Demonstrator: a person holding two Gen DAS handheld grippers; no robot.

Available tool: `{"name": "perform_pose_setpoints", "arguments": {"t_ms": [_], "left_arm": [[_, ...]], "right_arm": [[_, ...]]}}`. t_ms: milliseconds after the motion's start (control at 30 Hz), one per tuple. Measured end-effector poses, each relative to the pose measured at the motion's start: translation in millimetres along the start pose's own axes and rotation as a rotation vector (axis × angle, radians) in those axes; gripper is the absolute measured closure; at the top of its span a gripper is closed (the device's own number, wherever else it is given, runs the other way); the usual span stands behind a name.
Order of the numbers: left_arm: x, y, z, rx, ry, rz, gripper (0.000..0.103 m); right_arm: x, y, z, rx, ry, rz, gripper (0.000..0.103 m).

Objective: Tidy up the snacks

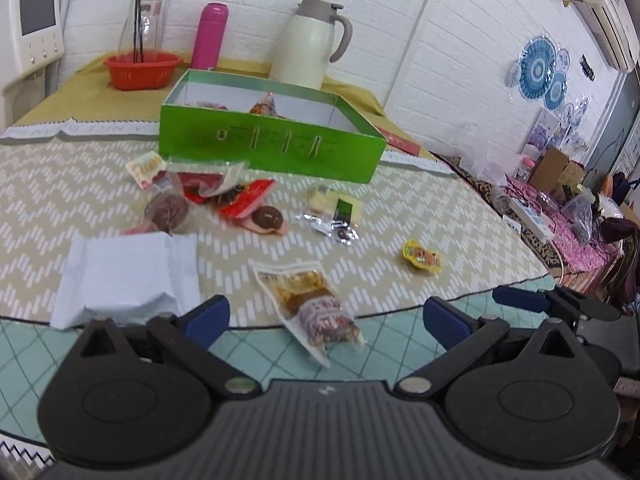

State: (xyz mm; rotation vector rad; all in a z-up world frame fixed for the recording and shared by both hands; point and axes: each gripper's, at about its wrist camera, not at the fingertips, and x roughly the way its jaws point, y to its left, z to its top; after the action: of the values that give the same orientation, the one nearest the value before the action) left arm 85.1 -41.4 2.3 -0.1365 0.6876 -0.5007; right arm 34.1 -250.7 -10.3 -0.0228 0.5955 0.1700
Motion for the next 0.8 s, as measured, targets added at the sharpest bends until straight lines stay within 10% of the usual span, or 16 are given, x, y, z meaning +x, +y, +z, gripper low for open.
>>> {"name": "perform_pose_setpoints", "arguments": {"t_ms": [233, 367, 800], "left_arm": [[29.4, -4.6, 2.2, 0.035, 0.005, 0.037, 0.008], [45.6, 0.1, 3.3, 0.043, 0.038, 0.033, 0.053], [32.5, 12.3, -1.3, 0.057, 0.06, -0.022, 0.055]], "right_arm": [[-2.4, -13.5, -13.9, 0.089, 0.021, 0.004, 0.0], [-2.1, -14.1, -15.4, 0.098, 0.019, 0.014, 0.0], [55.5, -34.4, 34.9, -0.134, 0.016, 0.115, 0.0]]}}
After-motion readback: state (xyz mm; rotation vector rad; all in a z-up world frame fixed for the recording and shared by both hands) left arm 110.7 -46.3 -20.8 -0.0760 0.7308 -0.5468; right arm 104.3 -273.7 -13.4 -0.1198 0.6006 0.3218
